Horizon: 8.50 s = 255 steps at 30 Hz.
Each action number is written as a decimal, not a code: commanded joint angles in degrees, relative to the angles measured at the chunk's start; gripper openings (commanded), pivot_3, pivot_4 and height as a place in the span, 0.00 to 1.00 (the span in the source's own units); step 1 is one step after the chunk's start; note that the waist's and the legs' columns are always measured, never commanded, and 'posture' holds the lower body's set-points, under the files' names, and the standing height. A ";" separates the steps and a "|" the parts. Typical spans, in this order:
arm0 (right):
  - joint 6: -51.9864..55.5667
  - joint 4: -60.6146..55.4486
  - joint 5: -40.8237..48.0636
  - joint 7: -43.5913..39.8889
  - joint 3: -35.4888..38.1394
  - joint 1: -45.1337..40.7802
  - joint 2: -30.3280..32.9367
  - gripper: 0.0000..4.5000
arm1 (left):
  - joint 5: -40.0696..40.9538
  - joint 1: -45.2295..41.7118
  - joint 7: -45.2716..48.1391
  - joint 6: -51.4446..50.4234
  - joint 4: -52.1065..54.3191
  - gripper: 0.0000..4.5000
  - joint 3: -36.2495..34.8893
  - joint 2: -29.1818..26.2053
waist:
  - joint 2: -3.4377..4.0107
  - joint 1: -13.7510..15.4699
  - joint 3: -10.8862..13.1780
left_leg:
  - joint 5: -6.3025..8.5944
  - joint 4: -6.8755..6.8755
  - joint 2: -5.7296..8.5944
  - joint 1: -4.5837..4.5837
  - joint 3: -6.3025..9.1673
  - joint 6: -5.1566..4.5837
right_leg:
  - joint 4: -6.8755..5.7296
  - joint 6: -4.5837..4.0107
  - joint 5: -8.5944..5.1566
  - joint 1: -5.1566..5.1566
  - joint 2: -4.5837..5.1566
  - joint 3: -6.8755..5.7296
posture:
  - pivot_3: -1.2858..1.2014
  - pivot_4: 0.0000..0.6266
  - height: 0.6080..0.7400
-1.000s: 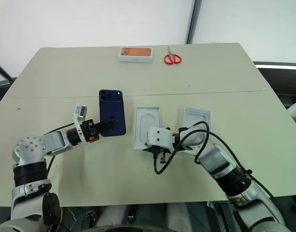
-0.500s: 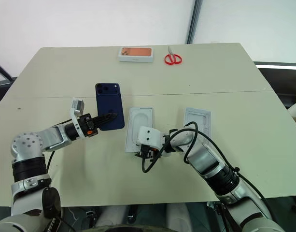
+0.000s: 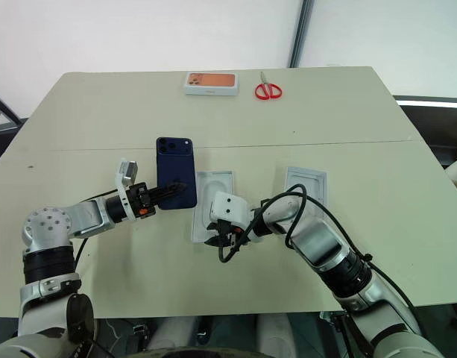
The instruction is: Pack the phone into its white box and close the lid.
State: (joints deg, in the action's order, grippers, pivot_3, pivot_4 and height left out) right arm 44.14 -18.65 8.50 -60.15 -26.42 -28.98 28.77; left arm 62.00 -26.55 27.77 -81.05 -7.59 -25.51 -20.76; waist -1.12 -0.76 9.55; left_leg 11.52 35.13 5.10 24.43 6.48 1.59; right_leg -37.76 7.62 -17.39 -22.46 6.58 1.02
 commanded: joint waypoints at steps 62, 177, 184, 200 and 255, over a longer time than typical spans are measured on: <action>-11.48 5.18 7.58 3.02 13.66 3.33 9.11 0.37 | 7.83 1.49 -5.80 -5.18 12.66 0.98 13.06 0.19 | 0.00 0.14 0.00 | 0.03 0.03 0.04 -0.02 -0.04 -0.06 | 0.12 0.00 0.00 0.13 0.10 -0.05 | 0.52 0.24 1.00; -19.16 5.60 -2.39 0.04 22.17 18.89 22.27 0.00 | -32.99 -9.58 15.92 20.63 2.34 0.01 40.90 10.63 | 0.02 2.91 0.04 | 0.08 0.31 0.15 -0.02 0.10 -0.18 | 0.33 0.05 0.02 0.53 0.17 -0.28 | 0.52 0.24 1.00; -18.20 4.19 -1.25 -0.12 23.86 21.28 24.09 0.00 | -33.43 -9.40 16.45 21.81 1.80 0.01 39.08 8.17 | 0.02 2.83 0.04 | 0.09 0.30 0.12 -0.02 0.10 -0.18 | 0.33 0.05 0.02 0.51 0.15 -0.28 | 0.52 0.24 1.00; -16.81 1.68 3.07 0.42 30.00 26.01 26.67 0.00 | -32.45 -8.06 19.82 26.77 6.79 0.01 33.82 0.93 | 0.03 2.81 0.04 | 0.09 0.29 0.10 -0.02 0.10 -0.18 | 0.33 0.05 0.02 0.51 0.14 -0.28 | 0.52 0.24 1.00; 47.21 -22.26 14.84 38.18 39.37 18.88 12.49 0.81 | -29.21 10.70 43.63 57.81 15.35 1.00 26.08 -13.33 | 0.16 1.36 0.09 | 0.09 0.07 0.01 0.07 0.00 -0.20 | 0.38 0.00 0.03 0.24 0.18 -0.16 | 0.52 0.24 1.00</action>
State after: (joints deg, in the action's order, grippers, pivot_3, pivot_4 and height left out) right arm 91.99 -40.75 24.62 -23.07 12.60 -10.44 40.51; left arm 31.94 -16.09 71.93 -23.28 5.31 0.69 -34.36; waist -0.96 0.60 9.65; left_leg 11.61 35.19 5.10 24.51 6.48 1.38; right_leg -37.38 7.62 -17.37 -22.22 6.76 0.86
